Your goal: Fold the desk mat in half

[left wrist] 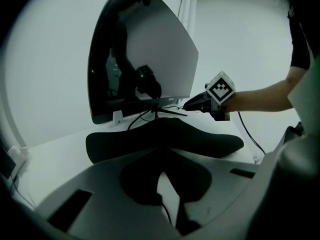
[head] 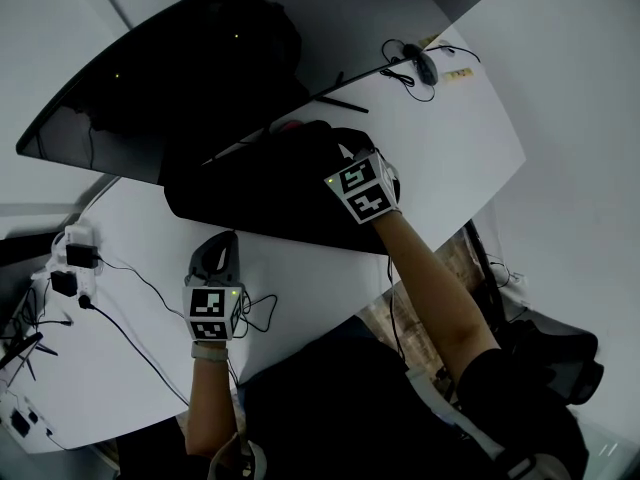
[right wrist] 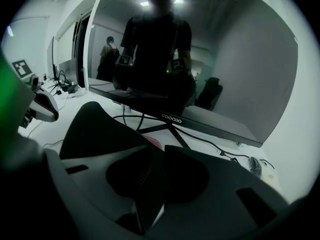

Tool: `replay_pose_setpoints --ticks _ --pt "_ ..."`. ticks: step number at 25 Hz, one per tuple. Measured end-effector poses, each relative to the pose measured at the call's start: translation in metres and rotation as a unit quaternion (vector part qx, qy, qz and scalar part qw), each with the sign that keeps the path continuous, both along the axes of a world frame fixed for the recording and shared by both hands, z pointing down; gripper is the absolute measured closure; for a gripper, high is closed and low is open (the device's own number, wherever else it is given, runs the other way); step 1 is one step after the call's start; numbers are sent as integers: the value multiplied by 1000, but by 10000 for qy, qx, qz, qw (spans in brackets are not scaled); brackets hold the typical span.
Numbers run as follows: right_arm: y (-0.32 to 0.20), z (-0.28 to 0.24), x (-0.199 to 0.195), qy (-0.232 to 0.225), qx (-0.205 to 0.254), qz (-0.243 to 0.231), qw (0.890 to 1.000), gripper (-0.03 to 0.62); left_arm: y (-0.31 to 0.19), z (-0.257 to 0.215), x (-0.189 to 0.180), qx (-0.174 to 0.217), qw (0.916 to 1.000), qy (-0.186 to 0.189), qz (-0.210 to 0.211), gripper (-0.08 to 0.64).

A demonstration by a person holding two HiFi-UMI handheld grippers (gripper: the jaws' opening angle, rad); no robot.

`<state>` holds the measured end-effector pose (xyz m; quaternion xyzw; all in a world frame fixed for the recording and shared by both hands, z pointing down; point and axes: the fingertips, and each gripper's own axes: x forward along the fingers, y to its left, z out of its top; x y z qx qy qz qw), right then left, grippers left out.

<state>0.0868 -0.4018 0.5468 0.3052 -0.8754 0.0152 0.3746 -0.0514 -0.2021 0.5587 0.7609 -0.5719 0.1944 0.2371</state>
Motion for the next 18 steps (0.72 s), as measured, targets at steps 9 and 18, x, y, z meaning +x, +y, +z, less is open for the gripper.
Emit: replay_pose_setpoints --ticks 9,18 --pt "61 -45 -17 -389 117 -107 9991 541 28 -30 -8 383 9992 114 -3 558" --pt "140 -93 -45 -836 178 -279 9959 549 73 -72 -28 770 9968 178 -79 558"
